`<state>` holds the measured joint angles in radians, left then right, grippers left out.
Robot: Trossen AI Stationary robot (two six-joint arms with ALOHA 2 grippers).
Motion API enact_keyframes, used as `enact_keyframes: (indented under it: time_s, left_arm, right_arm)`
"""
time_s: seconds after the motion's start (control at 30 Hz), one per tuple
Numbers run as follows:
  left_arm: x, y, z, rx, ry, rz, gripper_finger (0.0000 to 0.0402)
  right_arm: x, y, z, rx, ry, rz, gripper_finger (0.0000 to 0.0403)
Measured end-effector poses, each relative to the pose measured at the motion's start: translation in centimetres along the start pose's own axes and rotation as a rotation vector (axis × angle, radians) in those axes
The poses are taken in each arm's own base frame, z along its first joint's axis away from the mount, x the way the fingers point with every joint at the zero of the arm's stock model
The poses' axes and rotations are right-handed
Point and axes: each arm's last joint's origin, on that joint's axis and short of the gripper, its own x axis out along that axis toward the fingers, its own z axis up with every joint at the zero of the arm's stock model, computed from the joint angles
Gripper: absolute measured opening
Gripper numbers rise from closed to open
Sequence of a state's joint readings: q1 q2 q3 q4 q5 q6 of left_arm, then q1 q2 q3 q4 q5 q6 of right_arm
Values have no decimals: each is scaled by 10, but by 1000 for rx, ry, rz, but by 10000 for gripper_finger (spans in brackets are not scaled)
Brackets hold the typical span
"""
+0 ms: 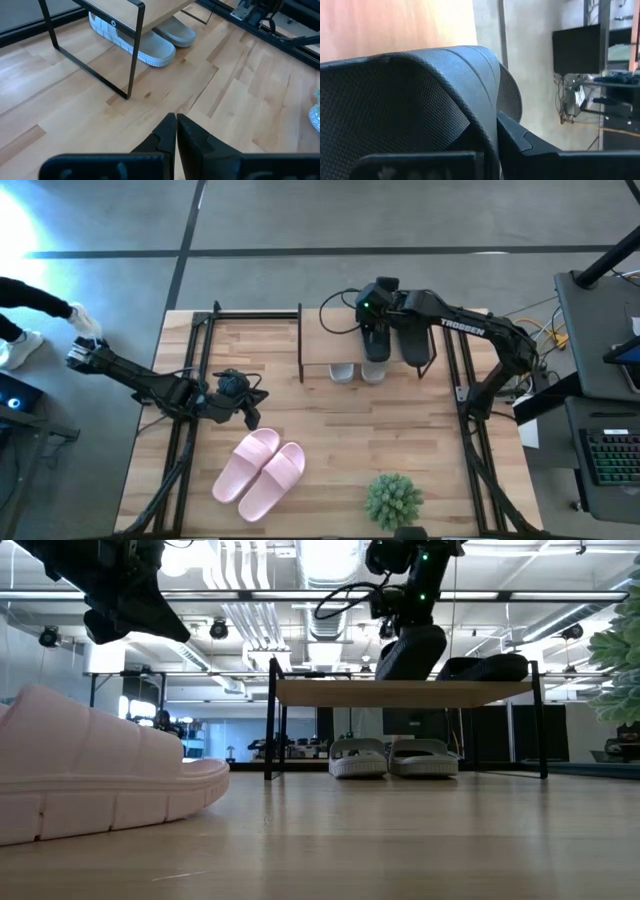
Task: Pick and place slides into the shelf
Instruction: Put the black slides on the shelf
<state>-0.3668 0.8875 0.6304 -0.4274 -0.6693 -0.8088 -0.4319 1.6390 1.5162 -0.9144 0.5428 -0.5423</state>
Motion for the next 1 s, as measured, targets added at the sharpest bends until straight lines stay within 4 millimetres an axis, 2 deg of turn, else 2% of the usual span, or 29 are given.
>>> enact_keyframes:
  time_s: [0.4,0.6,0.77,1.0]
  left_arm:
    - [0,0,0,0,0,0,0]
    - [0,0,0,0,0,0,0]
    - [0,0,0,0,0,0,0]
    - [0,0,0,-12,0,0,0]
  right_arm:
    - [20,11,-18,19,88,11,18]
    - [19,11,-20,42,81,11,22]
    - [13,9,-23,61,71,15,51]
    - [11,12,-29,65,123,45,113]
